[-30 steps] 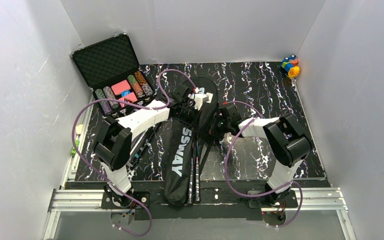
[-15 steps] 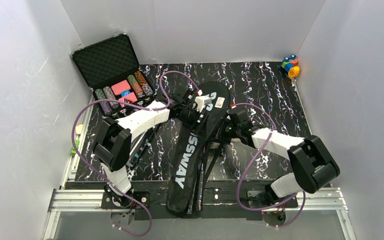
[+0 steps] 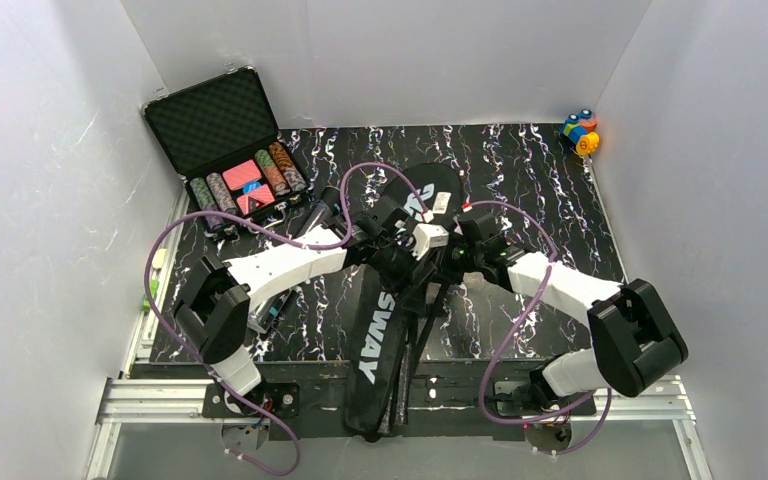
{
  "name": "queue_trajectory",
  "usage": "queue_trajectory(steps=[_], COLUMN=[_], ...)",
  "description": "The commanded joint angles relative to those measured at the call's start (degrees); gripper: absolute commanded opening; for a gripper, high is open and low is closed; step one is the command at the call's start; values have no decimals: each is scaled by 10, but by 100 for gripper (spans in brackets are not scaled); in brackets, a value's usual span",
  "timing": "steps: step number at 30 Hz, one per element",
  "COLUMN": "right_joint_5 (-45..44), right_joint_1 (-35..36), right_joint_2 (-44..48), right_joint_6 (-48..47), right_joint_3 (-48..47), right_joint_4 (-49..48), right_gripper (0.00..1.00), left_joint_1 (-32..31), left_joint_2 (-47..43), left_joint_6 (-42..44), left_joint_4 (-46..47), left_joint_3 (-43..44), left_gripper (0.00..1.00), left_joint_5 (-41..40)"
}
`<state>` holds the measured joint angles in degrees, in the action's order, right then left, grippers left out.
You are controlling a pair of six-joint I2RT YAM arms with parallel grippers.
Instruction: Pack up the badminton gear
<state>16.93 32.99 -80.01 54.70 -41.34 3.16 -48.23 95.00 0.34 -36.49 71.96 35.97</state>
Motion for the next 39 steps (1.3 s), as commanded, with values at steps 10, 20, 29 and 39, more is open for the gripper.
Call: queue_trajectory(steps=[10, 20, 29, 39], right_joint_5=[39, 41, 41, 29], right_joint_1=[12, 15, 17, 22], right_joint_2=[48, 46, 49, 50], right_joint_6=[16, 23, 24, 21], right_joint_3=[-79, -58, -67, -94], right_joint_4=[-2, -17, -5, 28], right_gripper=[1, 1, 1, 1], left_joint_1=[-8, 4, 56, 58], left_joint_2=[-37, -80, -71, -62], left_joint_6=[31, 58, 48, 38], left_joint_4=[-36, -119, -74, -10], left_joint_3=[30, 101, 87, 38], left_gripper=[60, 71, 98, 98], left_joint_5=[-89, -116, -117, -70])
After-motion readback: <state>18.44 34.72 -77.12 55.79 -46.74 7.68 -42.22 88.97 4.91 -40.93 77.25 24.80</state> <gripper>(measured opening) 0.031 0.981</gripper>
